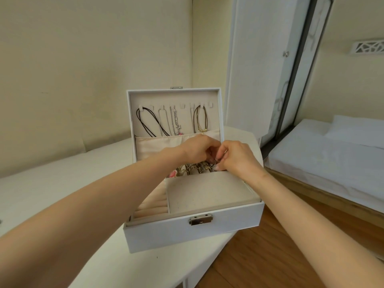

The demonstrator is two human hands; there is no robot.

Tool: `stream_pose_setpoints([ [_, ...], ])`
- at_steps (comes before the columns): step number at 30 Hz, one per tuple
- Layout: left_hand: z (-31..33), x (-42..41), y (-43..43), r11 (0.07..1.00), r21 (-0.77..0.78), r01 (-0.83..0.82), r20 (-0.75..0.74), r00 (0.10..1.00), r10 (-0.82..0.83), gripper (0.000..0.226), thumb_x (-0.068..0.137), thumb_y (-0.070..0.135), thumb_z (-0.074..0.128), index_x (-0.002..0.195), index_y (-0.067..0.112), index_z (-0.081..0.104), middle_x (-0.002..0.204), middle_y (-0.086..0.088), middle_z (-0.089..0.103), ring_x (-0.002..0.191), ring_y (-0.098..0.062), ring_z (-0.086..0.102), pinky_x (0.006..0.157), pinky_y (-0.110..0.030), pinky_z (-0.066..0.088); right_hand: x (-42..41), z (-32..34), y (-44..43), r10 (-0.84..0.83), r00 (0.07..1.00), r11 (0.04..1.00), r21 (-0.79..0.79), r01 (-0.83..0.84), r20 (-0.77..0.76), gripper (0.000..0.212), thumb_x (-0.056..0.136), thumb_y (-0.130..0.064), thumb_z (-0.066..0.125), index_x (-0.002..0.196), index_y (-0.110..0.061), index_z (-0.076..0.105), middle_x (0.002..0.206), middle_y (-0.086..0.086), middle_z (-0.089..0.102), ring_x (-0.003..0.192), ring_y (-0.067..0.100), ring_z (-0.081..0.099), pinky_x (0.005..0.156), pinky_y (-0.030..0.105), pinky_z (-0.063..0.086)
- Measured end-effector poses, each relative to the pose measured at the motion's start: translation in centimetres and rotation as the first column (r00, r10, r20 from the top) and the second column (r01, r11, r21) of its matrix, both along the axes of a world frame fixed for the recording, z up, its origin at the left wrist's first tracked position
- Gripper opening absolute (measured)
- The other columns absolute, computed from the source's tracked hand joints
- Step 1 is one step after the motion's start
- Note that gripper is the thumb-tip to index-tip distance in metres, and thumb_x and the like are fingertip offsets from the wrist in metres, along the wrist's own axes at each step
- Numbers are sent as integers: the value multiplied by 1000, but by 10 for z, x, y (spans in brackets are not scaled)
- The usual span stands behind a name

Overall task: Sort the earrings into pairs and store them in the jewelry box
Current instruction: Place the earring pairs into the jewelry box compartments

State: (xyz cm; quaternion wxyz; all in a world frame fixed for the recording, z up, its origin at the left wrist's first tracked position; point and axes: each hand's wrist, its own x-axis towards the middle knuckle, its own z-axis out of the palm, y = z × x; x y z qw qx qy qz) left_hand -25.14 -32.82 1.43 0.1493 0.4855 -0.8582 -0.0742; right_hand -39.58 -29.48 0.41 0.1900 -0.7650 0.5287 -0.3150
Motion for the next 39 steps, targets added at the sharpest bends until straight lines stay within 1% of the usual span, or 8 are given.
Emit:
stream_pose_setpoints([
  [4, 2, 1, 3, 996, -84, -1, 71, 997, 7, 10, 76, 3, 68, 84, 7, 65, 81, 1, 58, 76, -16, 52, 67, -25, 40, 3, -1, -1, 28, 998, 1000, 5, -27, -60, 15, 67, -8, 81, 70, -16, 69, 83, 4, 68, 88, 18, 63, 75, 25, 46],
  [11, 1, 3, 8, 994, -104, -13, 94, 995, 23, 10, 78, 10, 69, 88, 9, 67, 79, 6, 51, 81, -12, 46, 75, -29, 41, -2, -2, -5, 44, 999, 999, 15, -44, -20, 8, 73, -6, 77, 80, -10, 77, 86, 7, 72, 87, 11, 60, 80, 22, 46],
  [14, 2, 4, 10, 992, -123, -24, 80, 996, 34, 14, 79, 11, 68, 92, 10, 67, 83, 4, 54, 83, -11, 46, 75, -27, 40, -4, 1, -3, 42, 999, 999, -5, -42, 19, 7, 76, -5, 74, 82, -10, 77, 79, 5, 71, 75, 8, 61, 78, 22, 51],
  [19, 7, 18, 17, 977, -201, -68, 19, 997, 73, 17, 82, 10, 65, 99, 12, 66, 100, -3, 63, 88, -12, 48, 78, -27, 41, -13, 10, -4, 9, 998, 1000, -30, -7, 62, 11, 81, -4, 69, 89, -8, 75, 86, 2, 70, 79, 7, 59, 71, 14, 42],
  [23, 15, 32, 38, 970, -236, -65, 10, 998, 69, 13, 85, 12, 63, 97, 12, 66, 97, 1, 61, 87, -11, 46, 85, -34, 43, -11, 14, 3, 30, 998, 998, -61, -26, 56, 11, 83, -11, 69, 92, -10, 74, 85, -1, 68, 72, -1, 54, 66, 9, 37],
  [27, 26, 57, 79, 958, -278, -72, 51, 995, 90, 10, 88, 20, 60, 96, 15, 64, 96, 2, 60, 84, -9, 50, 75, -26, 42, -1, 18, 13, 54, 996, 991, -123, -45, 72, 12, 84, -20, 67, 89, -11, 75, 84, 0, 70, 74, 8, 60, 62, 9, 40],
  [33, 30, 101, 133, 876, -236, -420, 72, 892, 447, 20, 90, 35, 56, 91, 16, 49, 82, 3, 56, 77, -20, 52, 65, -30, 39, 9, 20, 20, 36, 998, 985, -164, -45, -56, 14, 87, -25, 65, 96, -18, 73, 98, 0, 70, 93, 16, 62, 86, 39, 51],
  [39, 20, 135, 150, 833, -48, -551, 137, 823, 552, 23, 89, 37, 56, 73, 24, 46, 65, 12, 57, 66, -10, 53, 65, -28, 42, 18, 16, 32, 66, 989, 988, -131, -83, -129, 8, 85, -18, 65, 88, -17, 73, 91, 0, 67, 91, 17, 60, 81, 32, 48],
])
